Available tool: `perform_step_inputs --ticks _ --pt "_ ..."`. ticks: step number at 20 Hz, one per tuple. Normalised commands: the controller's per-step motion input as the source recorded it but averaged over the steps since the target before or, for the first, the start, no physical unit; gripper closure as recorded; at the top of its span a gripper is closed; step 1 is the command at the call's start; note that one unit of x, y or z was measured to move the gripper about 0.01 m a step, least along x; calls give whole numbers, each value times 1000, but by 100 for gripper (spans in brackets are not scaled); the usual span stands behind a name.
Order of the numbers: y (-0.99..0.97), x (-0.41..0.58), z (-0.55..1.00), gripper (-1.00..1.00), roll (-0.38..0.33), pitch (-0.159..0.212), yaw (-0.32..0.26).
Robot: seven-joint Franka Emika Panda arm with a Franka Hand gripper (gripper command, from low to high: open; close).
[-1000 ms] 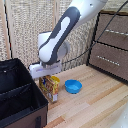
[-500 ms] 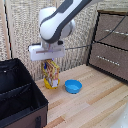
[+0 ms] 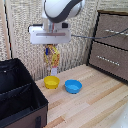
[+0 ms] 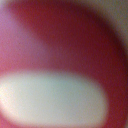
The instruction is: Position your gripper near the granola bar, please. Lightly grip the granola bar with your gripping tool. Relocate your gripper along with the granola bar toward the leading division of the caddy with caution. Gently release the granola bar into the leading division of the caddy.
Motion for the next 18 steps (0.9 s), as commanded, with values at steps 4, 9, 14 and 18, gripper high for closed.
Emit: perform_step_inputs --ticks 4,9,14,18 --pt "269 -21 519 100 0 -38 -287" --pt "275 -13 383 100 0 -18 -296" --pt "373 -57 159 100 0 3 -252" --pt "476 -94 21 100 0 47 -195"
